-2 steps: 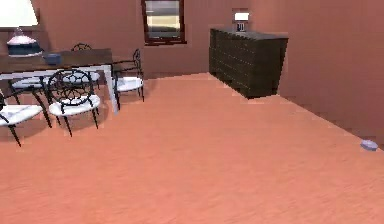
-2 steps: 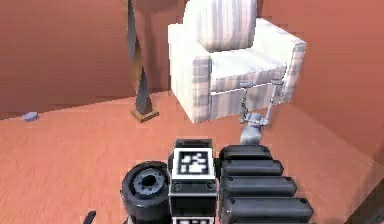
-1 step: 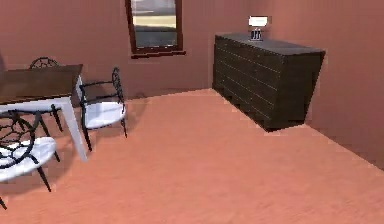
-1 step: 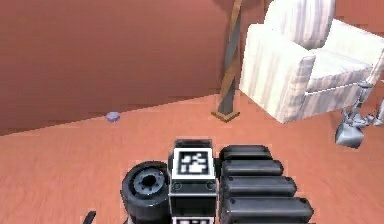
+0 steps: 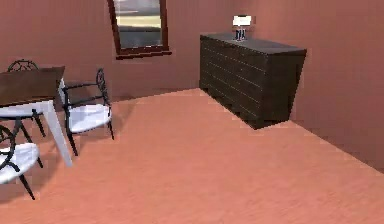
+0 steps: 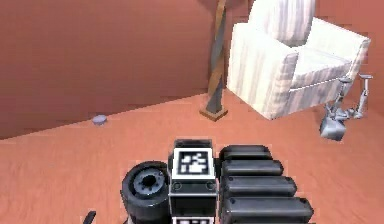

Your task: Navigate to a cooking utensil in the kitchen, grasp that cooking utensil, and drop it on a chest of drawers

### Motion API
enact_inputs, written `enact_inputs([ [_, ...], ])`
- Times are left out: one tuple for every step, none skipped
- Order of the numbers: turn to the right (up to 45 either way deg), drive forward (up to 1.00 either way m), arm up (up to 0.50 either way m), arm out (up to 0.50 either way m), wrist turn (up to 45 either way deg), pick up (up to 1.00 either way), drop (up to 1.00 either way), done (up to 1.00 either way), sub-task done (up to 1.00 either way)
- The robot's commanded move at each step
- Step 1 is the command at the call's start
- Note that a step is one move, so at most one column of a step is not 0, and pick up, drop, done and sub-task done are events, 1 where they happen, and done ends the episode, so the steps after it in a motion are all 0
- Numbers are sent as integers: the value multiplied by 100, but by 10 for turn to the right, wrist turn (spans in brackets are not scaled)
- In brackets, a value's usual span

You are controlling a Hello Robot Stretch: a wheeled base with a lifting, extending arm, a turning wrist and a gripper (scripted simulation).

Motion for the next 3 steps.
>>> enact_inputs([
  [0,100,0,0,0,0,0,0,0],
  [0,100,0,0,0,0,0,0,0],
  [0,70,0,0,0,0,0,0,0],
])
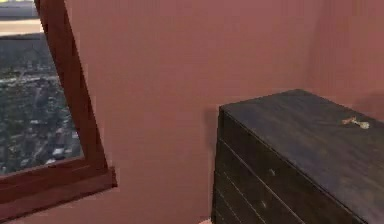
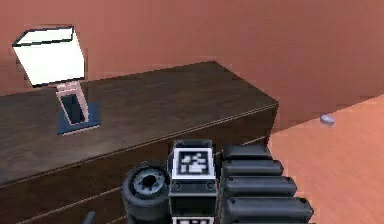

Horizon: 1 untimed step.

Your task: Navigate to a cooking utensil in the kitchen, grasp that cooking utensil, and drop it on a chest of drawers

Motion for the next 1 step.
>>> enact_inputs([
  [-450,0,0,0,0,0,0,0,0],
])
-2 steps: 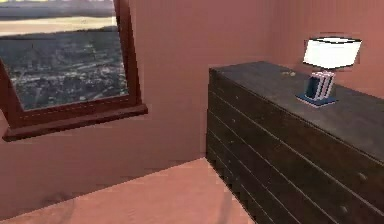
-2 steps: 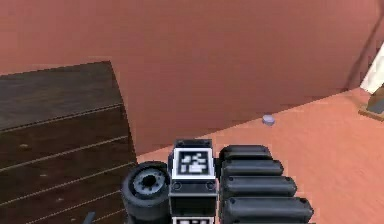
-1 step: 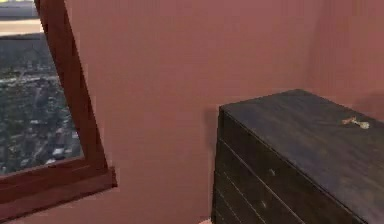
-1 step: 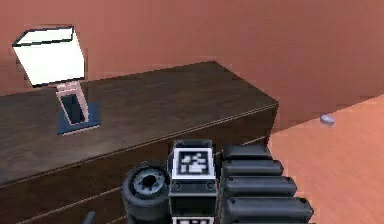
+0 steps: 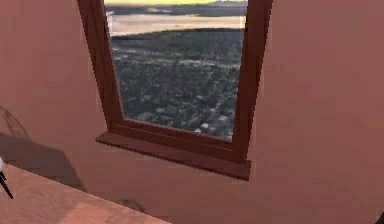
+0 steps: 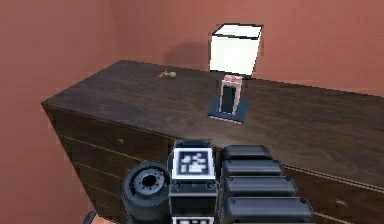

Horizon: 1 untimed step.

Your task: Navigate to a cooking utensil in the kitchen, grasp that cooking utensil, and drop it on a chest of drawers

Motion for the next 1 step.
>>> enact_inputs([
  [-60,0,0,0,0,0,0,0,0],
])
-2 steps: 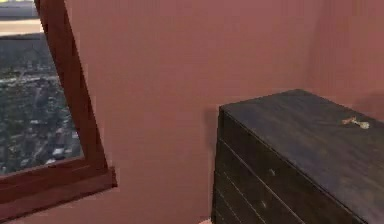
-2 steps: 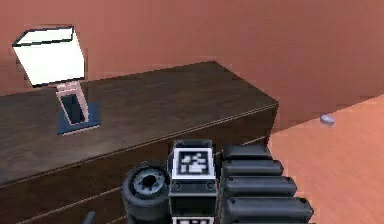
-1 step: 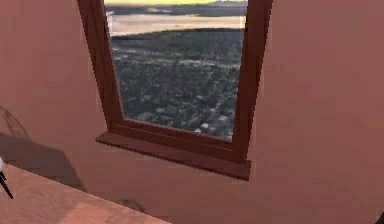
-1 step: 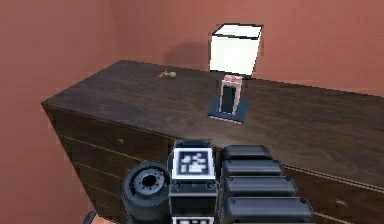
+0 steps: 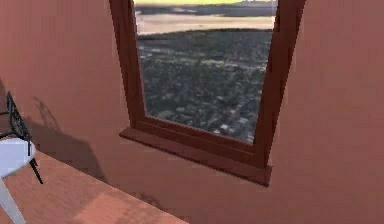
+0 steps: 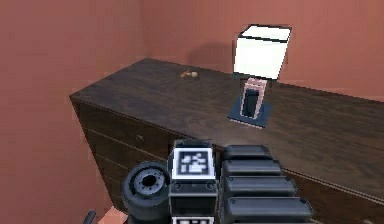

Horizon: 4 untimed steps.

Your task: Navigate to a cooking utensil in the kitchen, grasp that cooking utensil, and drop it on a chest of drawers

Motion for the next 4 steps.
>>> enact_inputs([
  [0,0,0,48,0,0,0,0,0],
  [0,0,0,0,450,0,0,0,0],
  [0,0,0,0,450,0,0,0,0],
  [0,0,0,0,450,0,0,0,0],
])
